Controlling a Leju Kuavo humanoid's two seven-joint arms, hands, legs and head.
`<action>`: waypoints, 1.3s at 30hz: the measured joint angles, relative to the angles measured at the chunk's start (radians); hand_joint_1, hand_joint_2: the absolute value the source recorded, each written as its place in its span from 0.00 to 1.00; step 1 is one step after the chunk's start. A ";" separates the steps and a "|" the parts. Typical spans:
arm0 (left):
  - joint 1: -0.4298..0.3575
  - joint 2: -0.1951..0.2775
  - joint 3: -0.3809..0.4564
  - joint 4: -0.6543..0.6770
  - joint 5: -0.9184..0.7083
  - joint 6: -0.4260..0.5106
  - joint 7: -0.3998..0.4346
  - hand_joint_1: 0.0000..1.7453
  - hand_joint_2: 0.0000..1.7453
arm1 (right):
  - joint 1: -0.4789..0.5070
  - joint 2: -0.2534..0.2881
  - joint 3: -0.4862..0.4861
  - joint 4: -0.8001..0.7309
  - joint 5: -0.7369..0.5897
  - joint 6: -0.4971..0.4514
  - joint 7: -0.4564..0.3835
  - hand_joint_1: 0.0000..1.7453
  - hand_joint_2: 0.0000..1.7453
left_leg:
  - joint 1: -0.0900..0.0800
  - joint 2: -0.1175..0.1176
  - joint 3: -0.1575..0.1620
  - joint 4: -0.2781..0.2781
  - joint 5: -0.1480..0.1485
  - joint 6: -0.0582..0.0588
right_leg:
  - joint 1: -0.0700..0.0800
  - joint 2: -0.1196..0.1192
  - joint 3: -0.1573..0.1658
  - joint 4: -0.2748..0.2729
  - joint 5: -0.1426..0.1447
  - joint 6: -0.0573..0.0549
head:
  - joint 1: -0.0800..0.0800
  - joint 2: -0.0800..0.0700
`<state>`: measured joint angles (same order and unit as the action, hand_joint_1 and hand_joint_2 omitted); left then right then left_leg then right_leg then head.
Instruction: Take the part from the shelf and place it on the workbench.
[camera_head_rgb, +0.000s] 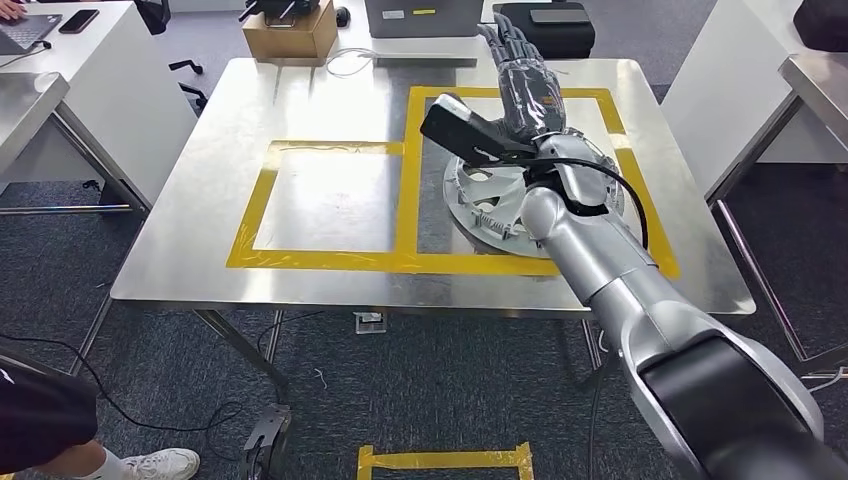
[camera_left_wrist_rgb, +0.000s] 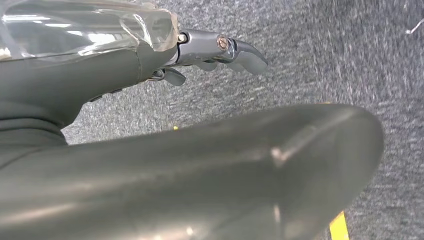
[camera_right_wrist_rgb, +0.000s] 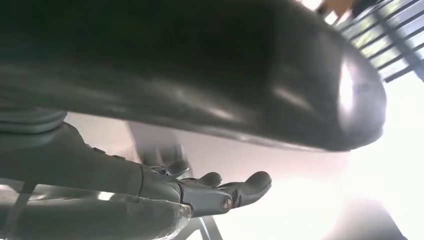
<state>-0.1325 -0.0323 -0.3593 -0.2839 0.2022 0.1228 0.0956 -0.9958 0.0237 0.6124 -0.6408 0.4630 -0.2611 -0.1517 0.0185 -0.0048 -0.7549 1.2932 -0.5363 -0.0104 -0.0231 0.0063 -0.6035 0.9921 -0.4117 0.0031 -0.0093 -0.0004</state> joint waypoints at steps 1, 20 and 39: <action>0.001 0.001 0.000 0.000 0.000 0.002 -0.004 0.00 0.00 | 0.034 0.000 -0.048 -0.053 -0.113 0.056 -0.014 0.00 0.00 | 0.002 0.001 0.009 -0.022 0.020 -0.001 | 0.000 0.000 0.000 0.000 0.000 0.000 | 0.000 0.000; 0.052 0.028 0.018 0.010 0.024 0.001 -0.110 0.00 0.00 | 0.783 -0.068 -0.277 -0.879 -1.296 0.880 0.035 0.00 0.00 | -0.014 -0.002 0.120 -0.292 0.156 0.052 | 0.007 -0.002 0.036 0.044 -0.081 0.038 | 0.002 0.000; 0.059 0.055 0.018 0.011 0.016 -0.019 -0.111 0.00 0.00 | 0.940 -0.077 -0.275 -0.980 -1.256 0.936 0.014 0.00 0.00 | -0.018 0.000 0.250 -0.299 0.033 0.035 | 0.006 -0.009 -0.039 -0.014 0.070 0.033 | 0.001 0.000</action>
<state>-0.0733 0.0224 -0.3411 -0.2731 0.2182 0.1040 -0.0157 -0.0559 -0.0535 0.3370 -1.6207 -0.7926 0.6751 -0.1379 0.0004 -0.0043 -0.5050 0.9944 -0.5038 0.0251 -0.0168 -0.0030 -0.6430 0.9783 -0.3413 0.0359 -0.0087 -0.0004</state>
